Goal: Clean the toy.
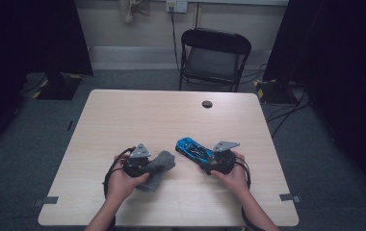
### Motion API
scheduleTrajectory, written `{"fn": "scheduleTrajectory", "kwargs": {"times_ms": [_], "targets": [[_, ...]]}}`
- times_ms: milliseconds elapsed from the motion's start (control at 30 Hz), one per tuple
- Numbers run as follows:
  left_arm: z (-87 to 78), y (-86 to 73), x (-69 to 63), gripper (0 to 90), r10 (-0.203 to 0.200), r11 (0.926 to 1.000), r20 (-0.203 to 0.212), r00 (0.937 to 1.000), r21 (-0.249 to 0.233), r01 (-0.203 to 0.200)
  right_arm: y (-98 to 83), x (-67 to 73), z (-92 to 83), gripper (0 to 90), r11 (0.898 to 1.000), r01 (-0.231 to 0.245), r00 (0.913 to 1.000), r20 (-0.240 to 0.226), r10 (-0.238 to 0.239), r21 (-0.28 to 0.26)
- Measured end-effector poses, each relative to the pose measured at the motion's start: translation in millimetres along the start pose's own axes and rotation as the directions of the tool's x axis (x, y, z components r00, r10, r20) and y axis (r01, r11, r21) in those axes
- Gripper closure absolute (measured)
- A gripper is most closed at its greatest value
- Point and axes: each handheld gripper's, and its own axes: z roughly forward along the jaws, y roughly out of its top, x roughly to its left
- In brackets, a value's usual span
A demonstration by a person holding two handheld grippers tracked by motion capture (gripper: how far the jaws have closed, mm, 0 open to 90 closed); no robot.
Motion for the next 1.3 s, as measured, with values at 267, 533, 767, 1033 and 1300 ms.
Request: {"fn": "scheduleTrajectory", "kwargs": {"times_ms": [267,533,767,1033,1300], "targets": [[36.2,35.0,-9.2,69.7,0.015,0.9997,0.037,0.9992,-0.021,-0.014,0.0,0.0,0.0,24.5,1.0,0.0,1.0,0.0,0.0,0.0],[70.7,58.6,-13.7,69.7,0.021,0.9992,0.039,0.999,-0.035,-0.02,0.0,0.1,0.0,24.5,1.0,0.0,1.0,0.0,0.0,0.0],[99.1,73.4,-27.8,69.5,0.049,0.9986,0.076,0.9959,-0.024,-0.048,0.0,0.1,0.0,24.5,1.0,0.001,1.0,0.0,-0.001,0.0],[118.3,72.4,-32.4,69.0,0.024,0.9995,0.1,0.9947,-0.022,-0.021,0.0,-0.1,0.0,24.5,1.0,0.001,1.0,-0.001,-0.001,0.001],[117.6,72.3,-36.6,68.9,0.025,0.9991,0.095,0.9952,-0.038,-0.021,0.0,-0.1,0.0,24.5,1.0,0.0,1.0,0.0,0.0,0.0]]}}
